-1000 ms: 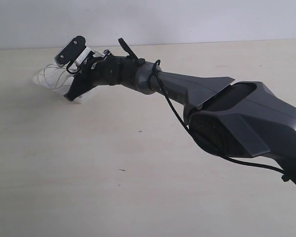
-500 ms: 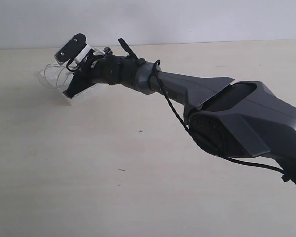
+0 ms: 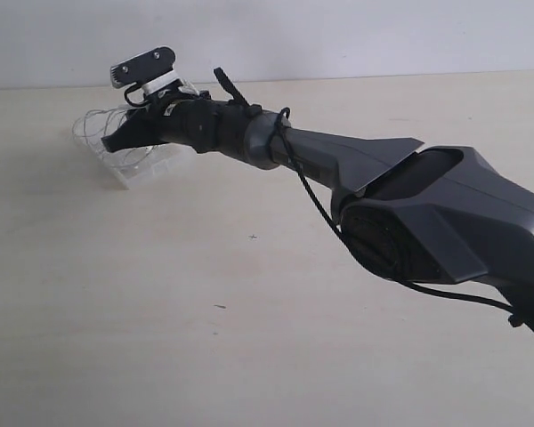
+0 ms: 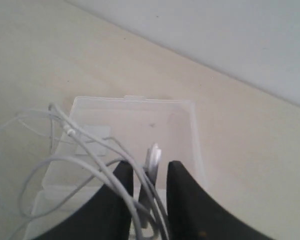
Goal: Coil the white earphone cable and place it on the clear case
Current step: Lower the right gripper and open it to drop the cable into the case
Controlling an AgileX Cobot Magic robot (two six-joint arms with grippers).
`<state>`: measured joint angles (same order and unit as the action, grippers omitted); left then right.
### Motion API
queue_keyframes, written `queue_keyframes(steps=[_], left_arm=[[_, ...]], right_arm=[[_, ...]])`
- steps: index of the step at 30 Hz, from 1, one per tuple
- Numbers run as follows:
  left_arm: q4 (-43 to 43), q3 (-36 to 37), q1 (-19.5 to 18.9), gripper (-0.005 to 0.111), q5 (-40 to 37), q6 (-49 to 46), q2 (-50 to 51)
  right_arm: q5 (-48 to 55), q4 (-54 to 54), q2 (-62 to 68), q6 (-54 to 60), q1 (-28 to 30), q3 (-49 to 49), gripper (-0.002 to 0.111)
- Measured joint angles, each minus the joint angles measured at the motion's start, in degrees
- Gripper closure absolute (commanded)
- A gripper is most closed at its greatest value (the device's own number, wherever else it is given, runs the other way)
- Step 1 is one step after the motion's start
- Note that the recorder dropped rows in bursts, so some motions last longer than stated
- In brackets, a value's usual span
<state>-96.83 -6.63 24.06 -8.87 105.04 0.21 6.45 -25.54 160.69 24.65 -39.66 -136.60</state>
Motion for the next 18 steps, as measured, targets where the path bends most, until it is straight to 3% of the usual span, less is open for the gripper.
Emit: queue_keyframes(steps=[18], left_arm=[[0.0,0.0,0.0,0.107,0.5,0.0,0.0]], right_arm=[[-1.0,-2.6,-1.7,-2.3,0.0,0.0,0.083]])
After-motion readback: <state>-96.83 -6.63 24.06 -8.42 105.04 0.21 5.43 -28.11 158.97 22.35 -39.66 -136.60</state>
